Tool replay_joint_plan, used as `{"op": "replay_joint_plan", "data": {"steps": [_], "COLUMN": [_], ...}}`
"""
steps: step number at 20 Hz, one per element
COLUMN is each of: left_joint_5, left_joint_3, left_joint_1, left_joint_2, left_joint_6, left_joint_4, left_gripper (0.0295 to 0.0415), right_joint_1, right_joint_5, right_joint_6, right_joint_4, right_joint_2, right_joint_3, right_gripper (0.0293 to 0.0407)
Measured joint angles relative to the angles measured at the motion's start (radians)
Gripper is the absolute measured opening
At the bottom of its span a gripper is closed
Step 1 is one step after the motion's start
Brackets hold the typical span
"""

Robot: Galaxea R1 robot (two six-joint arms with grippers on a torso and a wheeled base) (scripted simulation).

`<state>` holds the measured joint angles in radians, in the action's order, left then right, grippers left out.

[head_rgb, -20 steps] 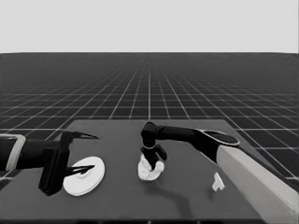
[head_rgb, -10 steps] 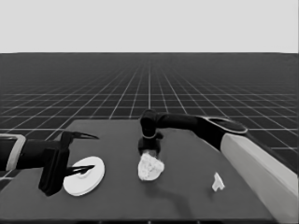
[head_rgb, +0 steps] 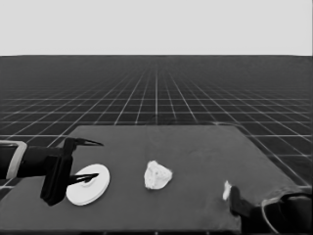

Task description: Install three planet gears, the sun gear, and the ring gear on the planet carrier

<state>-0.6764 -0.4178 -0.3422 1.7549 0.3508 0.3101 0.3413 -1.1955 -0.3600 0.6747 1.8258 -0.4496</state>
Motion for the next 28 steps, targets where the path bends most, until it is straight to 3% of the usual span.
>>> {"op": "replay_joint_plan", "data": {"steps": [4,5,6,7,8,9,11,14,16,18,24,25,28], "left_joint_5": [0.0,-0.353,-0.685,-0.787,-0.804,-0.808,-0.812,-0.815,-0.722,-0.688,-0.67,-0.67,-0.67], "left_joint_3": [0.0,-0.077,-0.212,-0.383,-0.526,-0.627,-0.739,-0.796,-0.858,-0.897,-0.92,-0.92,-0.921], "left_joint_1": [0.0,0.173,0.23,0.247,0.26,0.269,0.278,0.282,0.431,0.481,0.504,0.504,0.504], "left_joint_2": [0.0,-0.005,0.122,0.228,0.289,0.326,0.365,0.385,0.416,0.436,0.447,0.447,0.447], "left_joint_6": [0.0,-0.485,-0.928,-1.128,-1.211,-1.245,-1.263,-1.263,-1.251,-1.242,-1.236,-1.236,-1.236], "left_joint_4": [0.0,0.369,0.292,0.106,-0.023,-0.101,-0.176,-0.208,-0.096,-0.064,-0.049,-0.048,-0.048], "left_gripper": [0.0385,0.0401,0.041,0.04,0.0392,0.0388,0.0385,0.0385,0.0385,0.0385,0.0385,0.0349,0.0348], "right_joint_1": [0.012,0.013,0.013,0.013,0.013,0.013,0.013,0.013,0.013,0.013,0.013,0.013,0.013], "right_joint_5": [0.014,0.014,0.015,0.015,0.015,0.015,0.015,0.015,0.015,0.015,0.015,0.015,0.015], "right_joint_6": [0.039,0.041,0.042,0.043,0.043,0.044,0.044,0.044,0.044,0.044,0.044,0.044,0.044], "right_joint_4": [0.02,0.021,0.022,0.022,0.023,0.023,0.023,0.023,0.023,0.023,0.023,0.023,0.023], "right_joint_2": [-0.059,-0.062,-0.064,-0.065,-0.066,-0.066,-0.066,-0.067,-0.067,-0.067,-0.067,-0.067,-0.067], "right_joint_3": [0.056,0.059,0.06,0.061,0.062,0.062,0.063,0.063,0.063,0.063,0.063,0.063,0.063], "right_gripper": [0.0385,0.0385,0.0385,0.0385,0.0385,0.0385,0.0385,0.0385,0.0385,0.0385,0.0385,0.0385,0.0385]}}
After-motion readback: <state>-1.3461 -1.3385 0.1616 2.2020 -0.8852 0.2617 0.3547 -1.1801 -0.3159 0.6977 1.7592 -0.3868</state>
